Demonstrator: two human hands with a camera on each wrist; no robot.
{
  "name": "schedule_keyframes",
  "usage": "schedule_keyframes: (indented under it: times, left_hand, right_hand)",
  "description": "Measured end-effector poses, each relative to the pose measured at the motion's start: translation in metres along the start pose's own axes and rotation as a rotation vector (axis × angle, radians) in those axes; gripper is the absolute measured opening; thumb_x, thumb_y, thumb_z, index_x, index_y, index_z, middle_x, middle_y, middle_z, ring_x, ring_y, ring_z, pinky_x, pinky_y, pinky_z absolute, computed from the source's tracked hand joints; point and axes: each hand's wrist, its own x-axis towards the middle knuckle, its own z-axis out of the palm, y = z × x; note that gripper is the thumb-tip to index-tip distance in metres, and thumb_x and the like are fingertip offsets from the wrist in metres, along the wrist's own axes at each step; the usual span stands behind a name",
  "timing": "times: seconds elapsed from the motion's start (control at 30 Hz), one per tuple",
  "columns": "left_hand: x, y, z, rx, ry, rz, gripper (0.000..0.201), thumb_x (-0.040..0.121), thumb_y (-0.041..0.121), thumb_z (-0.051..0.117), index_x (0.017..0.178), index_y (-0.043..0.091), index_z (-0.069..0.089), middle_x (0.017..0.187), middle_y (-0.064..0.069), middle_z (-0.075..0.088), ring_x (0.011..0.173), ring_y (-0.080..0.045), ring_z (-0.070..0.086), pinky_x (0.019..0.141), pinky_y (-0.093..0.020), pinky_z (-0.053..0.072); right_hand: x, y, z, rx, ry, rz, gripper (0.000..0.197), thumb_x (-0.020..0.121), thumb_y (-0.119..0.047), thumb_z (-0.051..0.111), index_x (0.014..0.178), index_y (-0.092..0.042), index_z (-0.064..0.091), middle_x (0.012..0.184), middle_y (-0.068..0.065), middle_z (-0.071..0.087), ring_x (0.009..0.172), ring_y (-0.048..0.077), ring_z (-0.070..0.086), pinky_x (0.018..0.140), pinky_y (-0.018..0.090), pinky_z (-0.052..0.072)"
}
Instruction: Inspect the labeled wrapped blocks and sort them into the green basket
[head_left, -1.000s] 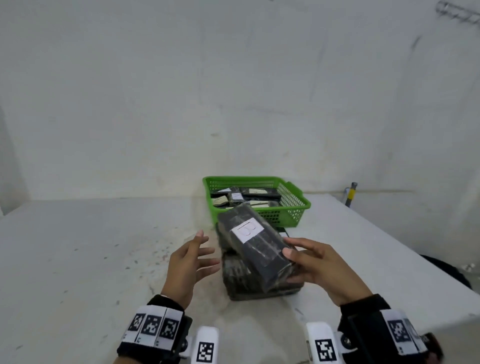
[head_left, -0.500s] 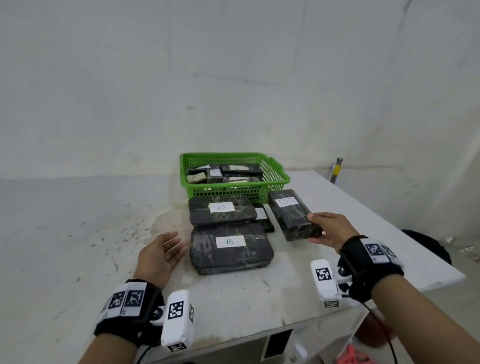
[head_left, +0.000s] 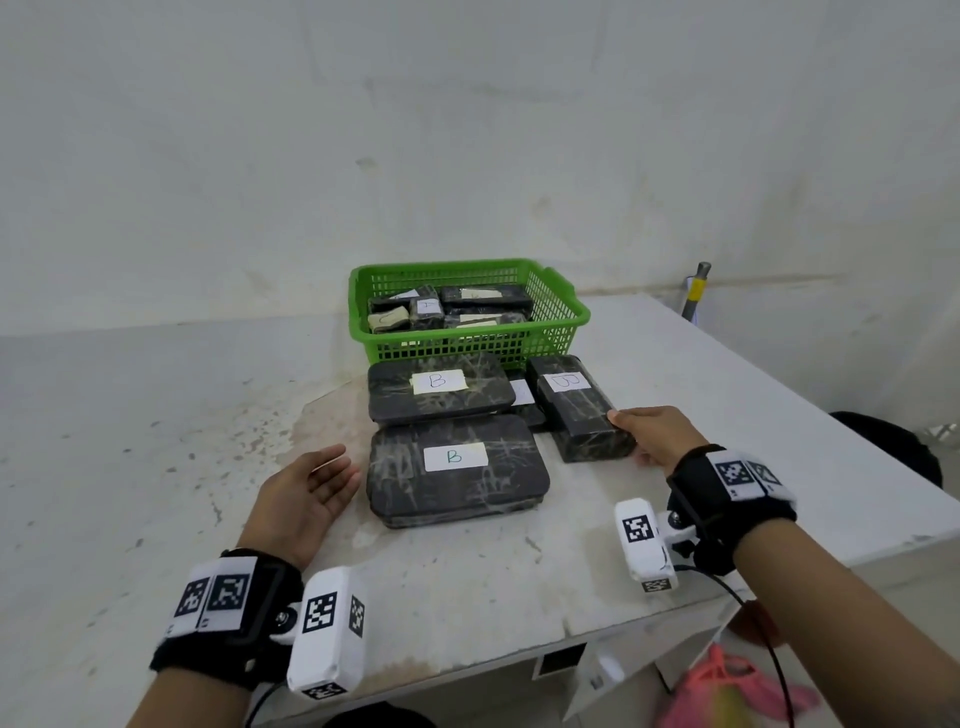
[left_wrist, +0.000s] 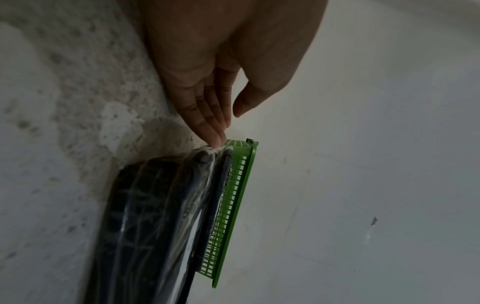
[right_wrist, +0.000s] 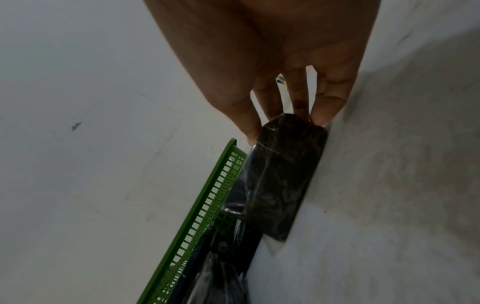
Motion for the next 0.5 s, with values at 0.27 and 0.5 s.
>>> schedule_keyframes:
  times: [0.27, 0.5]
  left_hand:
    - [-0.0003, 0.0003, -0.0019, -0.011, 0.018, -0.010, 0.019, 0.100, 0.006, 0.045, 0.089, 0.000, 0.059, 0.087, -0.013, 0.057, 0.081, -0.022, 0.059, 0.053, -0.020, 0.058]
    - [-0.0086, -0.0003, 0.0042, 0.011, 0.009, 0.024, 0.016, 0.099, 0.001, 0.045, 0.089, -0.003, 0.056, 0.088, -0.019, 0.059, 0.082, -0.028, 0.062, 0.057, -0.023, 0.060]
  right_hand:
    - [0.0017, -0.0018, 0.0018, -0.032, -0.022, 0.030, 0.030, 0.095, -0.021, 0.063, 0.116, 0.000, 0.068, 0.085, 0.009, 0.059, 0.062, 0.015, 0.045, 0.053, 0.025, 0.040]
    - [0.0003, -0.0102, -0.0029, -0.260, -0.003, -0.014, 0.042, 0.092, -0.032, 0.066, 0.105, 0.008, 0.070, 0.107, 0.026, 0.069, 0.091, 0.035, 0.063, 0.075, 0.037, 0.047]
